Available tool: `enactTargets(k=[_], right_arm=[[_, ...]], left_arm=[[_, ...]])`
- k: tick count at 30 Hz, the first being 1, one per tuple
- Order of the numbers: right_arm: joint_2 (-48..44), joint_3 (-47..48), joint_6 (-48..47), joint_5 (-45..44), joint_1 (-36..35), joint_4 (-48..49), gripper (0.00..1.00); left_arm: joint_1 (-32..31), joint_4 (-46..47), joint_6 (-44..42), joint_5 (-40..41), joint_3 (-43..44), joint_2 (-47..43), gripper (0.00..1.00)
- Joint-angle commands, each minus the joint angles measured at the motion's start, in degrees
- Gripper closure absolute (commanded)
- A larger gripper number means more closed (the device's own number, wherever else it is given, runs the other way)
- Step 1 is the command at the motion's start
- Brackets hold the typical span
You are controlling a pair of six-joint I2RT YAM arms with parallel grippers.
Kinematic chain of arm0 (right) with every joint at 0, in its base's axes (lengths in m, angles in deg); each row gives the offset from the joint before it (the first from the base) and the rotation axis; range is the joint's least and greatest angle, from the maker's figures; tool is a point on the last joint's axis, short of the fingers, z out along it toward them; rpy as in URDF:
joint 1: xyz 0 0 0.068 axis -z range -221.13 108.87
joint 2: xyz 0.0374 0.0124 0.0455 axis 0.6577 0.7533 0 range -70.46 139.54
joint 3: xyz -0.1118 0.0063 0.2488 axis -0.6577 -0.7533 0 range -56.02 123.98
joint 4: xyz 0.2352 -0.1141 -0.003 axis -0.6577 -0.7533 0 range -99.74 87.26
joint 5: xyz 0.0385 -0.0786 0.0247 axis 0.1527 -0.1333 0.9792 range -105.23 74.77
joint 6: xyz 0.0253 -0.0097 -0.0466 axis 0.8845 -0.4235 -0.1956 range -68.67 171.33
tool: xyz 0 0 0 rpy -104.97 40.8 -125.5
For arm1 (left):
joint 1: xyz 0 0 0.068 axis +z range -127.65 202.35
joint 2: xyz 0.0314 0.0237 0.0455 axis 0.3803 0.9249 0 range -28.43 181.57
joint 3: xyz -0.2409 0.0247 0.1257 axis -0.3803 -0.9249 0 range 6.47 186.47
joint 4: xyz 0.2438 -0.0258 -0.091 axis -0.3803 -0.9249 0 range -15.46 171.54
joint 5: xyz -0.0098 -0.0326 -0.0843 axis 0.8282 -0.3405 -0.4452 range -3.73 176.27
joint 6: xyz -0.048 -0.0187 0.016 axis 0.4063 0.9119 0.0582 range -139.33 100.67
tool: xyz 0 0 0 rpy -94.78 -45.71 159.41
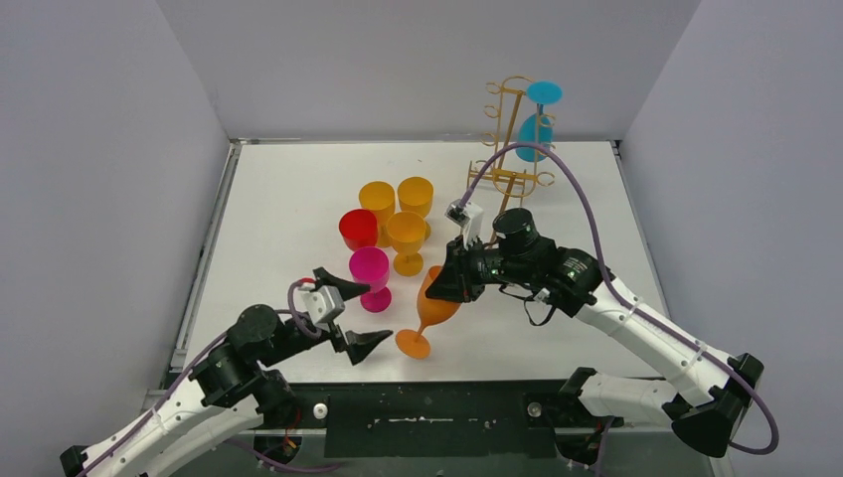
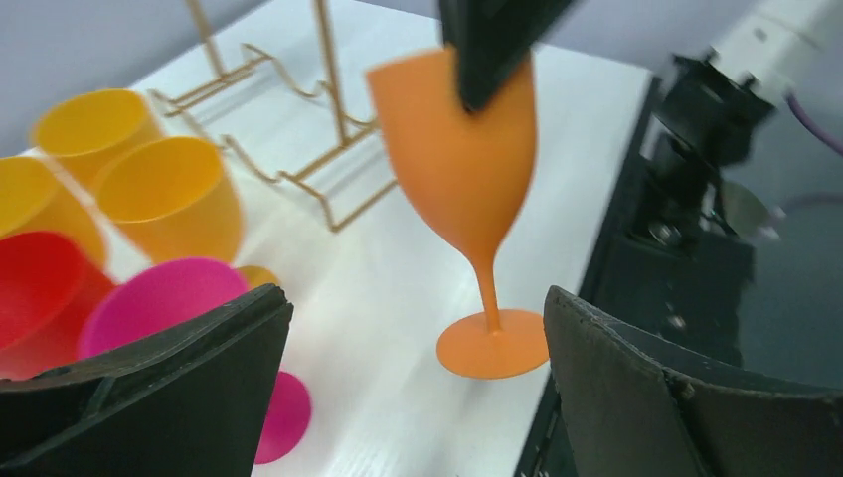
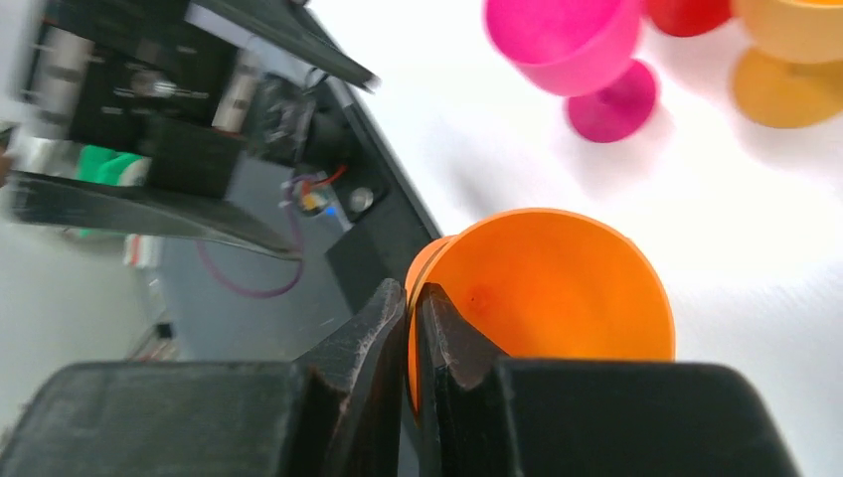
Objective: Take the wine glass off the wine glass rack
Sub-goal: Place the wine glass at the center of the board.
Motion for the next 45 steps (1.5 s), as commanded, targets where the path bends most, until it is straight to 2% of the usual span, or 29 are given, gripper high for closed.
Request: enactTargets(k=[1, 3, 5, 10, 14, 17, 23, 29, 32, 34, 36, 39, 41, 42, 45], right_arm=[[-1.7, -0.6, -2.4, -19.2, -3.2, 1.3, 1.0], [-2.1, -1.6, -3.2, -25.2, -5.7, 2.4, 1.0], [-2.1, -2.6, -2.5, -30.8, -7.8, 3.8, 1.0], [1.7, -1.1, -3.6, -43.8, -14.7, 1.7, 1.0], [6.1, 0.7, -4.2, -53.9, -20.5, 0.4, 1.0], [9.1, 1.6, -4.9, -56.3, -22.7, 1.3, 1.0], [13.1, 3.9, -5.3, -60.2, -23.0, 2.9, 1.0], [14.1, 4.7, -5.3, -59.8, -22.2, 6.1, 1.0], [15.0, 5.0, -5.0, -59.0, -21.8, 6.5, 1.0], [15.7, 5.1, -4.1, -59.9, -21.6, 6.1, 1.0], [16.4, 5.4, -3.6, -60.1, -21.5, 5.9, 1.0], [17.3, 6.2, -3.5, -59.9, -21.4, 5.7, 1.0], [17.8, 6.5, -3.2, -59.9, -21.1, 5.8, 1.0], [18.1, 6.6, -3.1, -60.1, -21.0, 6.0, 1.0], [19.1, 7.2, -2.6, -60.3, -20.3, 6.3, 1.0]], left_arm=[[0.1, -3.1, 12.0, 26.0, 7.6, 0.9, 0.03], [0.1, -6.7, 16.9, 35.9, 9.4, 2.4, 0.03], [0.2, -12.3, 18.6, 42.1, 12.6, 5.6, 0.03], [0.2, -19.0, 16.2, 55.7, 18.1, 9.4, 0.03], [0.1, -19.1, 14.5, 61.2, 18.9, 5.6, 0.03], [-0.1, -21.9, 17.4, 64.5, 18.1, 3.0, 0.03], [-1.1, -25.2, 19.2, 61.6, 17.8, 5.0, 0.03], [-0.7, -21.5, 17.2, 59.7, 18.7, 13.1, 0.03], [2.0, -20.8, 16.8, 57.6, 19.4, 15.8, 0.03], [6.6, -20.8, 15.1, 53.2, 19.7, 16.8, 0.03], [13.9, -21.4, 13.5, 47.5, 20.1, 18.0, 0.03], [29.9, -20.0, 10.7, 34.5, 19.8, 18.9, 0.03], [37.4, -18.9, 9.8, 25.7, 19.7, 20.7, 0.03], [39.4, -18.7, 10.3, 24.3, 19.7, 22.2, 0.03], [41.5, -16.8, 13.9, 26.5, 18.8, 24.1, 0.03]])
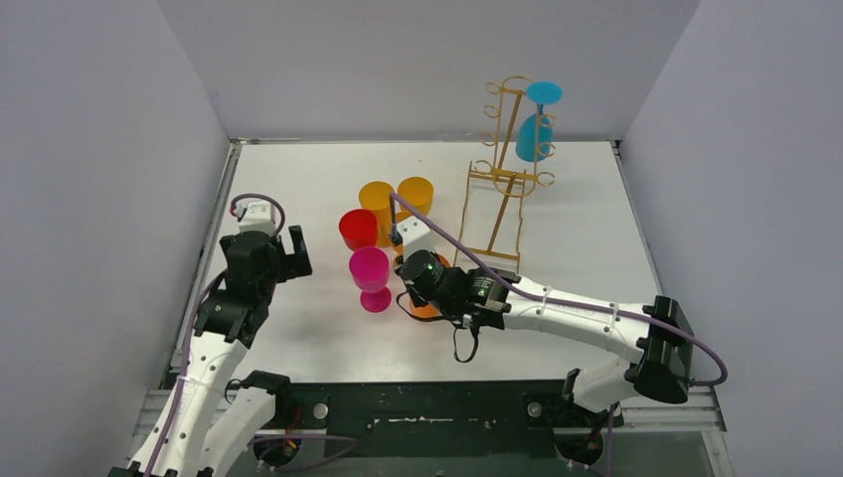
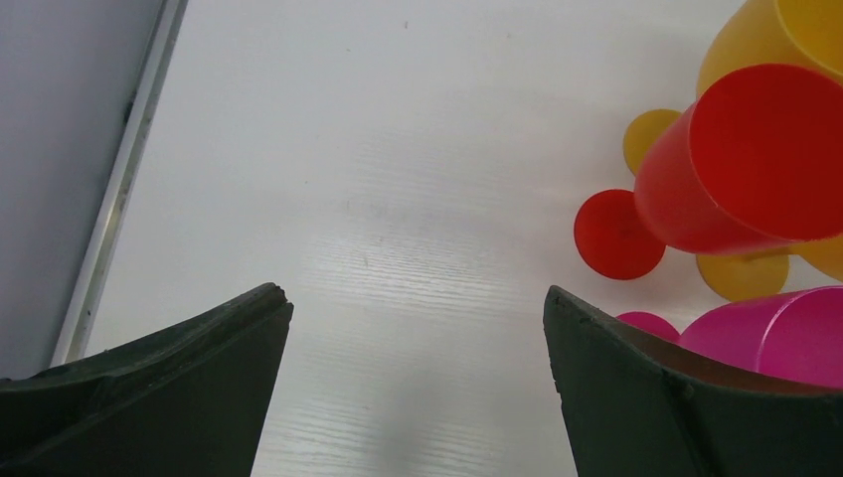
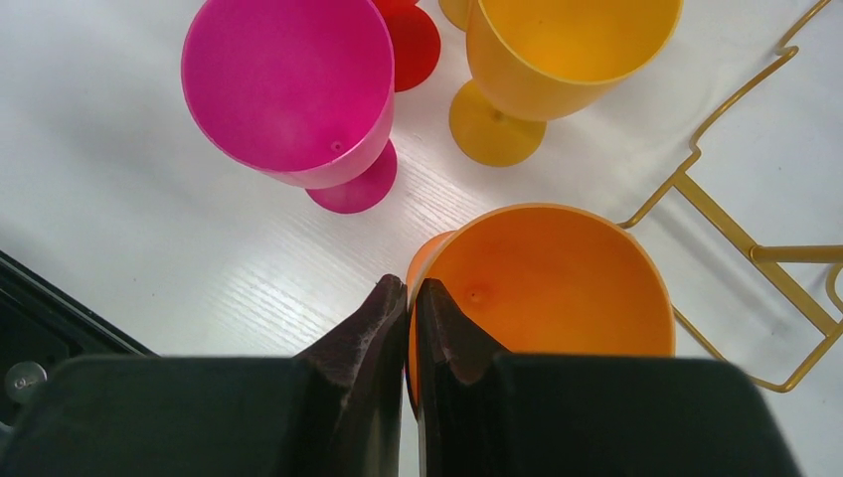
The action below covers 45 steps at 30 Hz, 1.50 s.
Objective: Take the wine glass off the wine glass rack
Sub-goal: Place the wine glass at the center of the board.
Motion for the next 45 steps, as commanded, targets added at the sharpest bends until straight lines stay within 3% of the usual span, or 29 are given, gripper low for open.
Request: enactTargets(k=[1, 5, 12, 19, 23, 33, 38, 45], right_arm=[[1.1, 3.6, 1.0, -2.6, 0.9, 3.1, 1.0], [3.1, 4.0, 1.2, -2.7, 1.6, 4.3, 1.0], [7.7, 6.0, 2.0, -1.5, 2.9, 6.6, 1.0], [11.9, 9.7, 2.7, -2.2, 2.9, 3.2, 1.0], [11.0, 8.9, 2.9, -1.6, 2.9, 3.6, 0.91], [10.1, 10.3, 3.0, 0.3, 2.9, 0.8, 0.8], [8.2, 9.5, 3.1, 0.5, 2.9, 1.7, 0.81], [8.6, 9.8, 1.7, -0.9, 2.8, 2.3, 0.92]], left_arm=[[2.9, 6.4, 1.9, -6.9, -0.3, 1.8, 0.03], [3.3, 10.0, 5.4, -3.9, -6.0, 0.5, 0.03], [3.5, 9.8, 1.4, 2.1, -6.2, -0.7, 0.03], [2.6, 11.4, -0.1, -0.2, -7.7, -3.3, 0.03], [2.1, 12.6, -1.4, -3.6, -8.1, -3.8, 0.03], [1.4, 12.0, -0.5, -4.0, -8.2, -3.5, 0.03], [1.1, 12.4, -0.7, -5.3, -8.4, -3.4, 0.03], [0.8, 12.1, -0.5, -5.6, -8.4, -3.2, 0.03]])
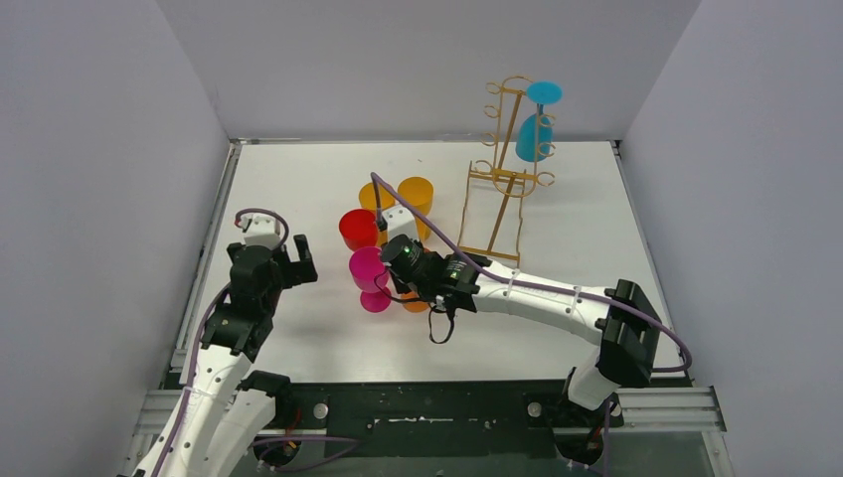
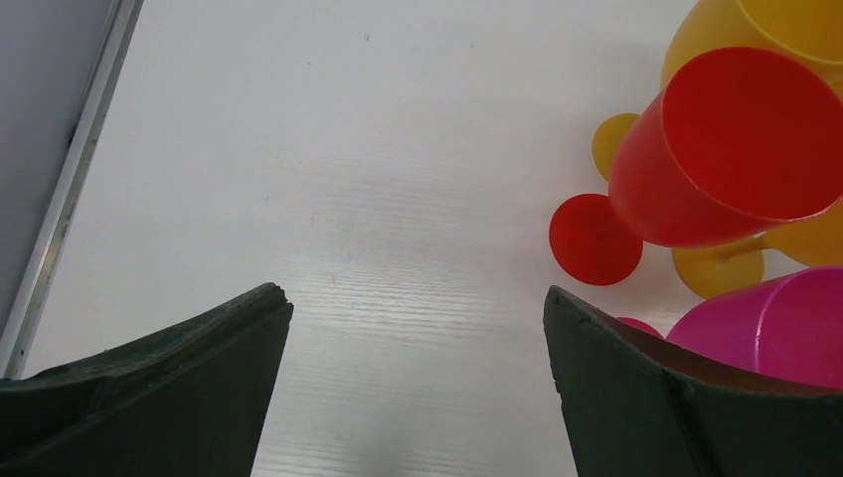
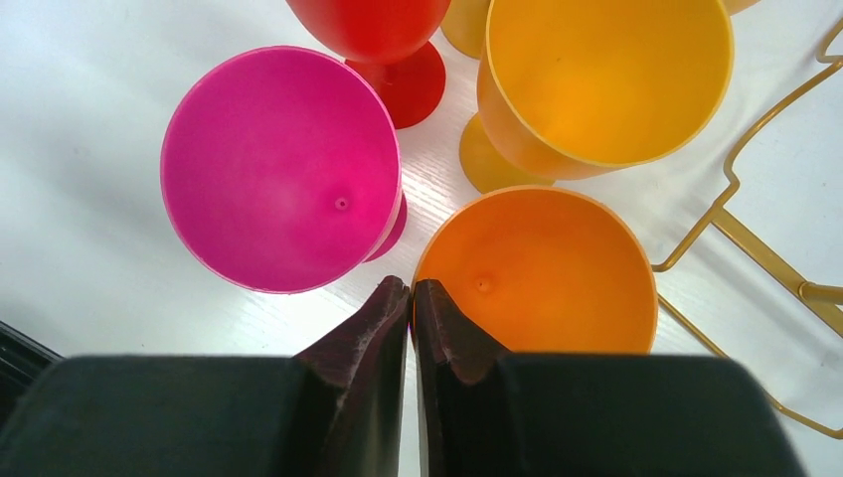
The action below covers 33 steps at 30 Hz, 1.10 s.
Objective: Take the wine glass off the wine glass rack
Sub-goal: Place the wine glass at the center of the board.
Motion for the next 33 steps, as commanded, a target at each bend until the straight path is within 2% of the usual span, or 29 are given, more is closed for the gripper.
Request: enactTargets(k=[1, 7, 23, 33], right_arm=[[-1.6, 2.3, -1.1, -2.3, -0.1, 1.6, 0.92], [-0.4, 3.3, -1.8, -4.3, -0.3, 1.2, 0.95], [1.5, 4.1, -2.6, -6.6, -0.6, 1.3, 0.94], [1.8, 6.9, -2.1, -6.3, -0.6, -1.5, 0.81]], left_arm=[[-0.4, 2.6, -0.5, -1.1, 0.2, 0.0, 0.03], [-0.5, 2.6, -0.4, -0.8, 0.2, 0.0, 0.03], [-0.5, 2.8, -0.3, -0.8, 0.0, 0.4, 0.03], [-0.6, 2.9, -0.2, -0.9, 0.0, 0.7, 0.03]])
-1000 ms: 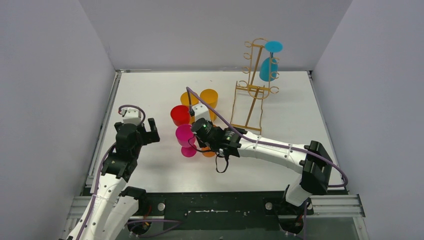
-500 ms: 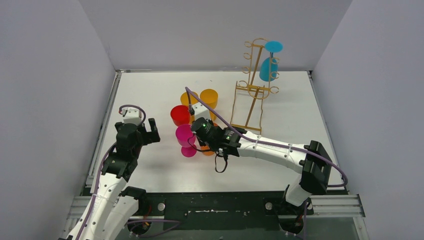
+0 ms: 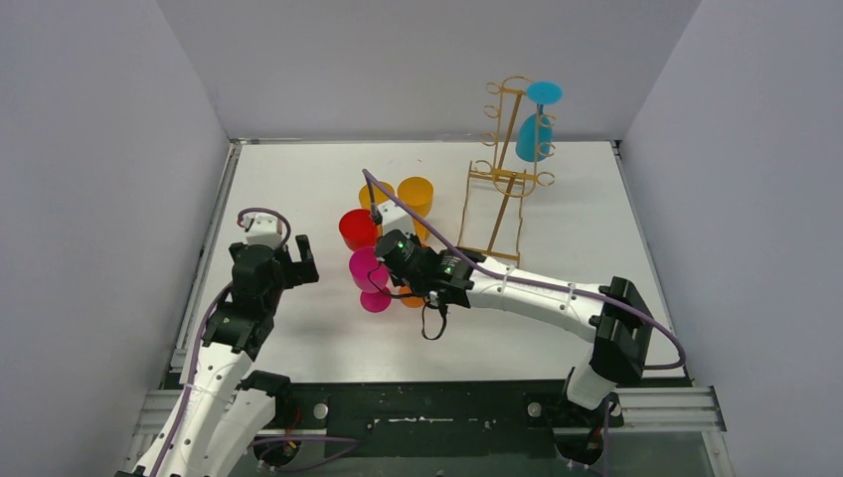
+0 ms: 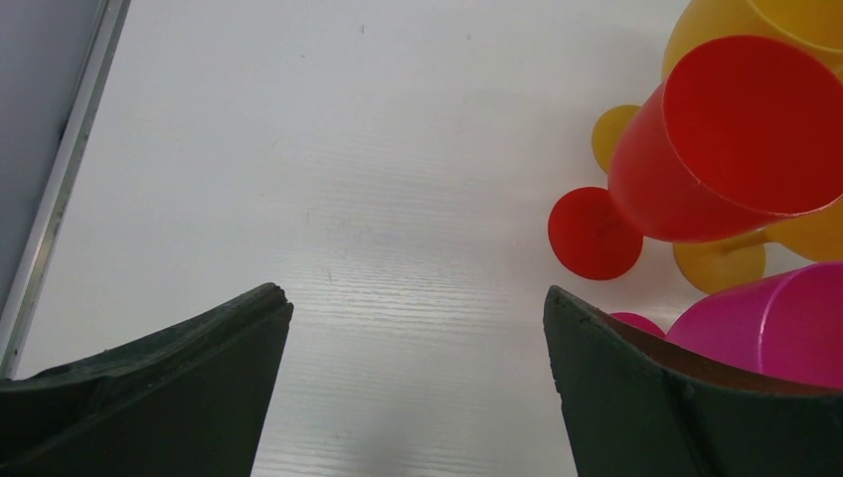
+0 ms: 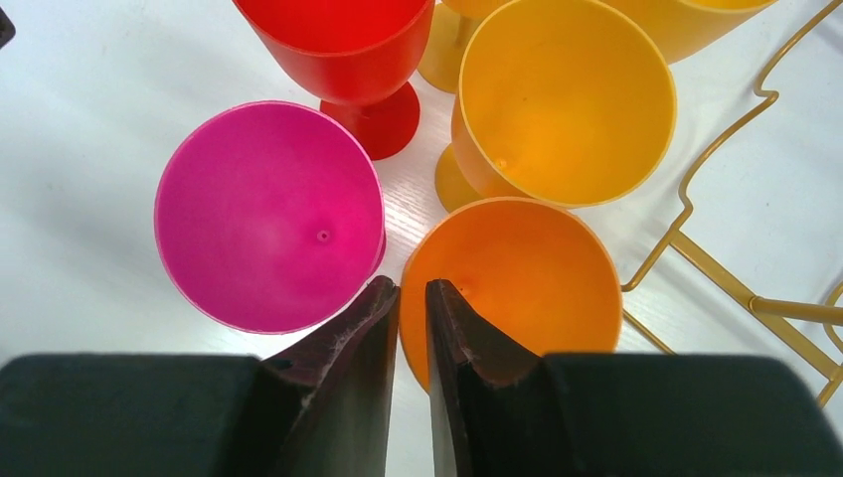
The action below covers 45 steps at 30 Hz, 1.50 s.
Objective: Take the wine glass off the wine glass rack
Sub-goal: Place the wine glass at the center of the board, then pick up the wine glass from the wine rack.
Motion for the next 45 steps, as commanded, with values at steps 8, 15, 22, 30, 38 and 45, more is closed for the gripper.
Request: enactTargets(k=[8, 15, 22, 30, 38, 45], right_arm=[[-4.5, 4.2, 1.6, -2.9, -0.7, -3.1, 0.77], [-15.0, 1.4, 2.8, 4.1, -0.7, -0.2, 0.63], [-34.2, -13.6, 11.2, -2.6, -0.5, 3.9, 0.37], [-49.5, -27.3, 22.3, -10.6, 1.1, -6.7, 0.31], [-50.1, -29.7, 25.0, -13.2, 9.7, -14.8, 0.21], [-48.1, -33.8, 17.3, 7.7, 36.4, -8.7, 0.25]], left_arm=[[-0.5, 2.9, -0.3, -0.5, 0.1, 0.0, 0.03], [-0.6, 3.0, -0.3, 0.2, -0.1, 0.1, 0.03], [-0.7, 3.0, -0.3, 0.8, -0.2, -0.1, 0.03], [-0.8, 3.1, -0.3, 0.7, -0.2, 0.3, 0.03], [-0.8, 3.1, -0.3, 0.9, -0.3, 0.5, 0.03], [-0.8, 3.0, -0.2, 0.8, 0.0, 1.1, 0.03]])
